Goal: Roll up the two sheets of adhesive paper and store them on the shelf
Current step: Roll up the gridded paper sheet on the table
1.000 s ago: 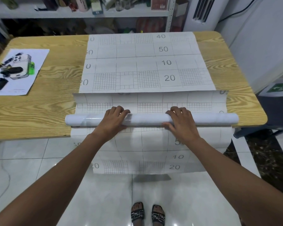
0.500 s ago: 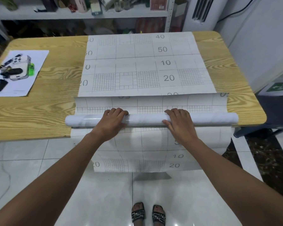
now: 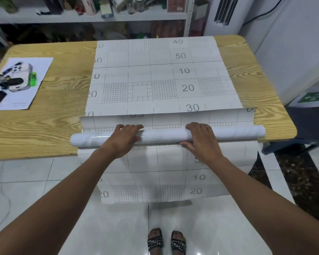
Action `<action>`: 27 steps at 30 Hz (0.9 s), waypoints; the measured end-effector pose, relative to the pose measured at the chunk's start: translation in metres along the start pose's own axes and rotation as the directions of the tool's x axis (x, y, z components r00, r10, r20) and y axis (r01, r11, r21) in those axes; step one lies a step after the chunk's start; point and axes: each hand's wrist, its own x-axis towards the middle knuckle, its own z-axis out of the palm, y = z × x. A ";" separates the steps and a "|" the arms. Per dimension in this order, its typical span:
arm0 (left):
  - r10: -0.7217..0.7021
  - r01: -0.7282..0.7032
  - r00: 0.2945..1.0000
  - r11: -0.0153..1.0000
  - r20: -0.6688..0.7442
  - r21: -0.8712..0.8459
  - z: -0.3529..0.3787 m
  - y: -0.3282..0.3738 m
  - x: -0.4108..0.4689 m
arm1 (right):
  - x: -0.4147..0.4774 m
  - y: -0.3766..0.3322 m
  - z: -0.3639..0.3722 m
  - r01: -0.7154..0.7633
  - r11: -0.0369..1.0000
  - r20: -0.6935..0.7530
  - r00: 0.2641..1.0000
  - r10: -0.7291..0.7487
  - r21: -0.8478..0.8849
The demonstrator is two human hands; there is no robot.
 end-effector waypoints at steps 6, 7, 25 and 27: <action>0.011 -0.011 1.000 1.000 0.004 -0.017 0.004 -0.002 -0.003 | 0.001 0.001 0.002 0.002 1.000 0.017 1.000 -0.002 0.005; 0.017 -0.017 1.000 1.000 -0.009 -0.017 0.005 -0.002 -0.004 | 0.001 0.001 0.002 0.001 1.000 0.020 1.000 -0.001 0.009; 0.102 -0.091 0.991 0.988 -0.086 0.127 0.005 0.008 0.000 | 0.009 -0.001 0.000 -0.037 0.998 0.096 0.995 0.041 -0.043; 0.095 -0.084 0.992 0.987 -0.077 0.136 0.006 0.007 0.001 | 0.009 -0.001 0.000 -0.043 0.998 0.123 0.991 0.047 -0.035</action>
